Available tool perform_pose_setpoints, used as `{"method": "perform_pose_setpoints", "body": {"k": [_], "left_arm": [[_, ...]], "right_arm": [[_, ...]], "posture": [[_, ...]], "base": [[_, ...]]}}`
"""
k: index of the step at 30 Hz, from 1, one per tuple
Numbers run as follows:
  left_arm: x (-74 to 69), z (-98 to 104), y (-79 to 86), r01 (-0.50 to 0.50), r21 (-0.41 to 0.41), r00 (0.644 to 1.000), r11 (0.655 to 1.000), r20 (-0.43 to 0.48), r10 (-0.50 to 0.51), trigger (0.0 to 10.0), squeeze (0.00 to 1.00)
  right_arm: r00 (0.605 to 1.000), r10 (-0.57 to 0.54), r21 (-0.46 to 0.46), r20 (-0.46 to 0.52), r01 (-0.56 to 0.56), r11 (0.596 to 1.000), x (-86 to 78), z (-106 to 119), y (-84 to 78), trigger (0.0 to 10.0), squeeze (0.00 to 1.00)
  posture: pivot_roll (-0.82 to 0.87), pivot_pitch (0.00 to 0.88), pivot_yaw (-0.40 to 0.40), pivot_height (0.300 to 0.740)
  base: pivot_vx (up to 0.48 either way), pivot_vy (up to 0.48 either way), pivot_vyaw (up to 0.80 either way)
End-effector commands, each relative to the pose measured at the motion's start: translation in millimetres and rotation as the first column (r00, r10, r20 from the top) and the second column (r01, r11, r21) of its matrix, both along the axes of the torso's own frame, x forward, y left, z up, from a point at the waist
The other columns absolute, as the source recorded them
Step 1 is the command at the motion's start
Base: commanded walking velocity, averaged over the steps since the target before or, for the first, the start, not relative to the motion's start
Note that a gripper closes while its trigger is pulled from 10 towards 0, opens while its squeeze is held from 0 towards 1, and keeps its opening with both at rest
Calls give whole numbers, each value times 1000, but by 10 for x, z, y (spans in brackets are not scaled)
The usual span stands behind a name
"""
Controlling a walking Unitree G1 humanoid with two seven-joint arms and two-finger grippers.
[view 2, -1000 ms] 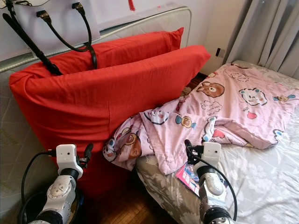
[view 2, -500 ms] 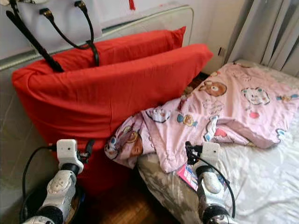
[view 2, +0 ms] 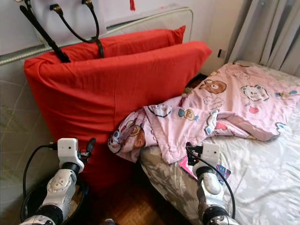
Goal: Clean up the room
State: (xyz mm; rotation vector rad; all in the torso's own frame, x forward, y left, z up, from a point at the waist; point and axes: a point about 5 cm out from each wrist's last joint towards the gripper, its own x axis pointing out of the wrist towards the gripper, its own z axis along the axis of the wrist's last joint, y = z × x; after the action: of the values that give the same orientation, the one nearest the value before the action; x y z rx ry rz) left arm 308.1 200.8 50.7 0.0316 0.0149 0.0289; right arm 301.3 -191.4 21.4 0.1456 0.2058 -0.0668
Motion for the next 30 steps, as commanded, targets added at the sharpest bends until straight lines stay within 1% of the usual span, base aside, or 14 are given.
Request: {"method": "perform_pose_setpoints", "body": {"k": [1,7,10,14,16,18,24,30], "left_arm": [[26,24,22,-3,-17,1000,1000,-3,3,10000,0],[28,1,1,15,-36,1000,999,-25,-16,10000,0],[17,-12,-7,17,-34,999,999,-27,-18,10000,0],[24,-5,-23,27,-36,999,999,-25,-28,10000,0],[26,-3,-23,29,-36,999,999,-25,-30,10000,0],[28,-2,-14,32,-30,999,999,-29,-33,10000,0],[23,-5,-6,34,-29,999,999,-32,-35,10000,0],[26,-9,-31,45,-28,998,999,-36,-46,10000,0]], "right_arm": [[1000,8,1,-4,-8,1000,42,26,32,10000,0],[1000,5,1,-3,-5,1000,52,34,39,10000,0],[1000,7,-3,-25,-7,1000,48,14,46,10000,0],[999,18,-3,-38,-18,1000,44,-1,67,10000,0],[999,18,-3,-34,-19,1000,43,0,72,10000,0],[1000,17,12,-6,-17,1000,41,16,88,10000,0],[1000,26,9,-4,-26,1000,47,20,119,10000,0],[999,32,9,0,-32,999,55,29,133,10000,0]], "posture": [[42,20,22,665],[37,23,27,665],[37,26,28,665],[44,31,31,642],[44,33,33,637],[44,36,34,633],[40,42,35,633],[41,47,35,633]], "base": [[0,0,0],[0,0,0],[0,0,0],[0,0,0],[0,0,0],[0,0,0],[0,0,0],[0,0,0]]}}
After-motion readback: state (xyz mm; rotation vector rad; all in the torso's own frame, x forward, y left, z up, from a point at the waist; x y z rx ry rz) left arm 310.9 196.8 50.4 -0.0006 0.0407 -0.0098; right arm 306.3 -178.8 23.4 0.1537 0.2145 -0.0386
